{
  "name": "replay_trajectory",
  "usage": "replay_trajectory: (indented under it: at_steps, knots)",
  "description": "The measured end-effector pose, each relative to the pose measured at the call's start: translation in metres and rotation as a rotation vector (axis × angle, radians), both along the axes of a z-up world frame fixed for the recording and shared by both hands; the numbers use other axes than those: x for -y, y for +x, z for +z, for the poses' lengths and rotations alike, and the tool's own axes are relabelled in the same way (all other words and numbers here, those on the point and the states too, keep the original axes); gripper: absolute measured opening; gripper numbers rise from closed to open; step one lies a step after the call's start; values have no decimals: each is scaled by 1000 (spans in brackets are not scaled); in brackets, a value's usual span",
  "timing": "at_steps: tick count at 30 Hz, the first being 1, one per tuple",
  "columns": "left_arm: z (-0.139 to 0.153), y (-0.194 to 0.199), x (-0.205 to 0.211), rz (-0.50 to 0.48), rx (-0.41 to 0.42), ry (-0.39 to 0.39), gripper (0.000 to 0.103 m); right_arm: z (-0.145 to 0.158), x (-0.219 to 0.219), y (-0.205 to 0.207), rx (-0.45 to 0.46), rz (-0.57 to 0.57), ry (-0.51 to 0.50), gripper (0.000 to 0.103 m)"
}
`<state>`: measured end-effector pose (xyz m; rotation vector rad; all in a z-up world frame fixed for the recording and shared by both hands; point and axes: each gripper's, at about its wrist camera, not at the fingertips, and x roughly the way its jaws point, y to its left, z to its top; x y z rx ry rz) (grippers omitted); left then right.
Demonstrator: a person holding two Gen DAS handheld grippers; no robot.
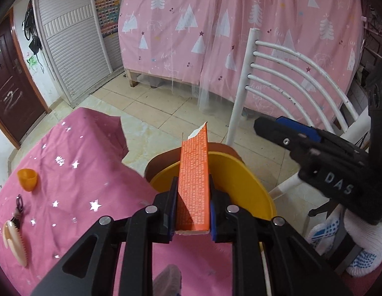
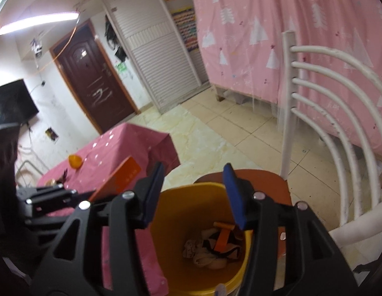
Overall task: Collect trash
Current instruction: 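Carry the packet and spool over the yellow bin with both grippers, then open both grippers to drop the packet and spool into the bin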
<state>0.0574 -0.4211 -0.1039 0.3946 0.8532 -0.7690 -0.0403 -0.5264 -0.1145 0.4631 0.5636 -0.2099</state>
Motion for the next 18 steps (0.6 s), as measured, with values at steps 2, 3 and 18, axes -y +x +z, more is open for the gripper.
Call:
replay_trajectory:
  at_steps: [2,3,18]
  knots:
    - [-3,1,3,-1,-16,-15,13,1,5,-5,15,-19,9,48]
    - [-4,3,4,0,-32,-21,15,2,5,-6,19,-24,11,48]
    - [-1,18,-28,66,-67,-61,54,10,-18,2,32,23,-3,55]
